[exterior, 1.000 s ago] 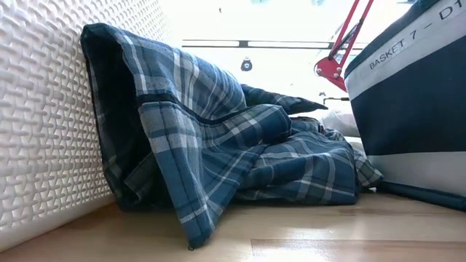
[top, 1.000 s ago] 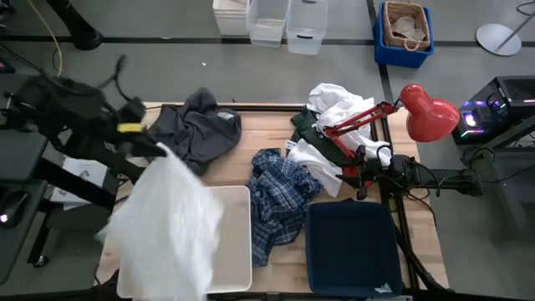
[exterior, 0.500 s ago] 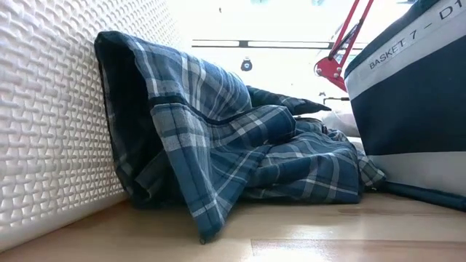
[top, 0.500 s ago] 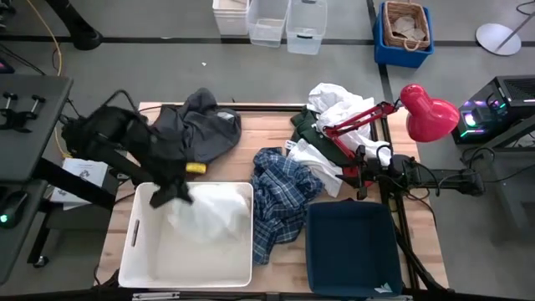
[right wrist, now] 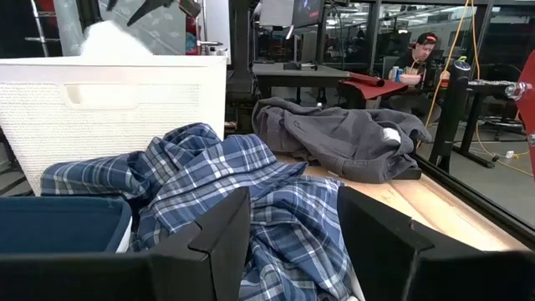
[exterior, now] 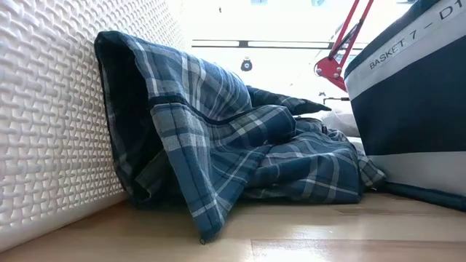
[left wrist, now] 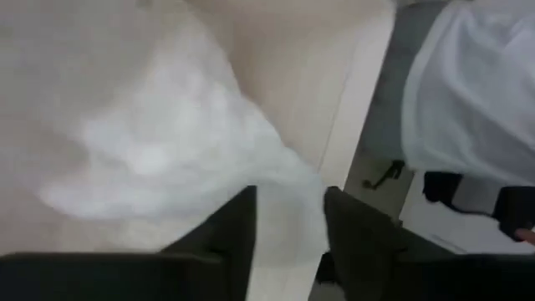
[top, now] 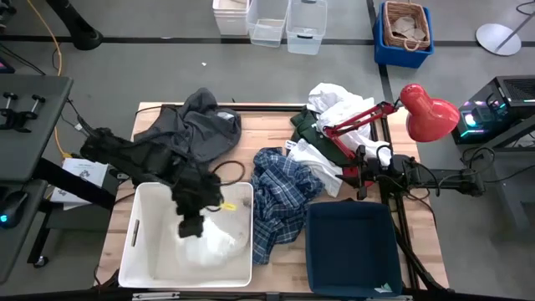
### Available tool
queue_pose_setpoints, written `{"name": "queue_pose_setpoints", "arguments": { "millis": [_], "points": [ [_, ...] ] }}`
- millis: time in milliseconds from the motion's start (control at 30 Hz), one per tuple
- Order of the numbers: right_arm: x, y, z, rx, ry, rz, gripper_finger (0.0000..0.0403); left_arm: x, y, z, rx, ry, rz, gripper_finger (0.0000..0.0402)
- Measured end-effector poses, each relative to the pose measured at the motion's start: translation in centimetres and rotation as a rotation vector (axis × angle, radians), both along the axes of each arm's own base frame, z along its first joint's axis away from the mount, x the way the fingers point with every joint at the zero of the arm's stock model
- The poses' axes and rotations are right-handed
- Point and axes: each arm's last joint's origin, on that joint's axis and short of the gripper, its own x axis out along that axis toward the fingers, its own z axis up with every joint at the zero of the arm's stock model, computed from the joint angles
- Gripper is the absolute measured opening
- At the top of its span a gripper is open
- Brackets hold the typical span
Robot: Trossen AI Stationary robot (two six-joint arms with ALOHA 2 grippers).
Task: Sort clothes
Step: Put the white dress into the white bin
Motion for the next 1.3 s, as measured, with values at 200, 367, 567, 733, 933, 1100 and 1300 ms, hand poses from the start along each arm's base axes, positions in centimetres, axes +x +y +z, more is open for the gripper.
{"name": "queue_pose_setpoints", "arguments": {
  "millis": [200, 367, 567, 733, 933, 1100, 1300],
  "points": [
    [0.0, 0.0, 0.0, 0.000, 0.000, 0.000, 0.0179, 1.3, 2.2, -0.1, -0.019, -0.051, 0.006, 0.0220],
    [0.0, 0.0, 0.0, 0.000, 0.000, 0.000, 0.0179, 1.5, 6.5, 0.2, 0.056, -0.127, 0.074, 0.0246],
    [0.0, 0.0, 0.0, 0.000, 0.000, 0.000, 0.0179, 4.7, 11.6, 2.1, 0.463, -0.593, 0.239, 0.0248],
    [0.0, 0.0, 0.0, -0.003, 0.000, 0.000, 0.0179, 6.4, 14.9, 5.8, 0.545, -1.023, 0.397, 0.0248],
    [0.0, -0.1, 0.0, -0.331, 0.027, -0.035, 0.0179, 4.3, 16.5, 8.0, 0.490, -1.132, 0.483, 0.0248],
    [0.0, -0.1, 0.0, -0.329, 0.026, -0.035, 0.0179, 2.4, 16.2, 9.4, 0.489, -1.179, 0.498, 0.0248],
    [0.0, -0.1, 0.5, -0.203, -0.031, -0.035, 0.0179, 0.7, 15.8, 10.4, 0.493, -1.217, 0.530, 0.0248]
  ]
}}
